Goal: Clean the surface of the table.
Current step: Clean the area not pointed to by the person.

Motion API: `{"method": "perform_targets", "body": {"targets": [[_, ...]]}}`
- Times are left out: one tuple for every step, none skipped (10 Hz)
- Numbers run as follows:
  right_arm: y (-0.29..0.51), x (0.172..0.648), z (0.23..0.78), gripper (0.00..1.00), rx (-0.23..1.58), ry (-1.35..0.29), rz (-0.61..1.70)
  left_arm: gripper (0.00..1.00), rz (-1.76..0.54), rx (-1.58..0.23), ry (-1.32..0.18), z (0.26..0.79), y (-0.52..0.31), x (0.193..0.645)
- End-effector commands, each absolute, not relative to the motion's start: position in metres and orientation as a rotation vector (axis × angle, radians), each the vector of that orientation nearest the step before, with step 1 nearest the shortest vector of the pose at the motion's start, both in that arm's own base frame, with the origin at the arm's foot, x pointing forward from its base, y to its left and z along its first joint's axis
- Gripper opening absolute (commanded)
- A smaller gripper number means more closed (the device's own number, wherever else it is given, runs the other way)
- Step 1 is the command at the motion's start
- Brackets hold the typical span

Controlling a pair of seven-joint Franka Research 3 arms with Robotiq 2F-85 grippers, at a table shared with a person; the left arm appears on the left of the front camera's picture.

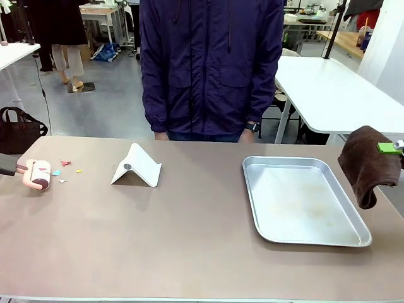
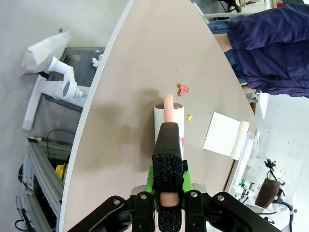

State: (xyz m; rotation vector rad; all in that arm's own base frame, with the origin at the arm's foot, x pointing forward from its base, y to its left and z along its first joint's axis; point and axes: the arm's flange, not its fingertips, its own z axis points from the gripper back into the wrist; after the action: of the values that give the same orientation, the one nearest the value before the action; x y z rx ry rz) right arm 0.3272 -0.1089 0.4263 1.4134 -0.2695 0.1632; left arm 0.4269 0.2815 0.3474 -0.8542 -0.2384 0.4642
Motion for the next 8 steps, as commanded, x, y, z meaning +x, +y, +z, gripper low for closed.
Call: {"method": "perform_targets", "body": {"targets": [[-0.11, 0.33, 0.431, 0.1, 1.42, -0.288, 0.175, 0.22, 0.469, -0.836, -0.206, 0.342, 0.279, 0.432], [-0.11, 0.33, 0.431, 0.1, 1.42, -0.288, 0.175, 0.22, 0.463, -0.835, -0.199, 0.337, 0.275, 0.433], [-0.11, 0.33, 0.431, 0.1, 1.42, -0.288, 0.175, 0.22, 0.458, -0.834, -0.195, 0.334, 0.272, 0.434], [-0.11, 0.33, 0.431, 0.1, 1.42, -0.288, 0.175, 0.22, 0.459, -0.822, -0.196, 0.331, 0.269, 0.435], [-0.11, 0.33, 0.431, 0.1, 1.42, -0.288, 0.175, 0.22, 0.457, -0.794, -0.206, 0.327, 0.266, 0.434], [-0.11, 0.33, 0.431, 0.1, 1.42, -0.288, 0.175, 0.22, 0.459, -0.777, -0.21, 0.323, 0.262, 0.434], [-0.11, 0.33, 0.431, 0.1, 1.42, -0.288, 0.175, 0.22, 0.459, -0.768, -0.209, 0.319, 0.259, 0.434], [-0.11, 0.33, 0.431, 0.1, 1.42, -0.288, 0.175, 0.22, 0.449, -0.76, -0.212, 0.316, 0.253, 0.434]]}}
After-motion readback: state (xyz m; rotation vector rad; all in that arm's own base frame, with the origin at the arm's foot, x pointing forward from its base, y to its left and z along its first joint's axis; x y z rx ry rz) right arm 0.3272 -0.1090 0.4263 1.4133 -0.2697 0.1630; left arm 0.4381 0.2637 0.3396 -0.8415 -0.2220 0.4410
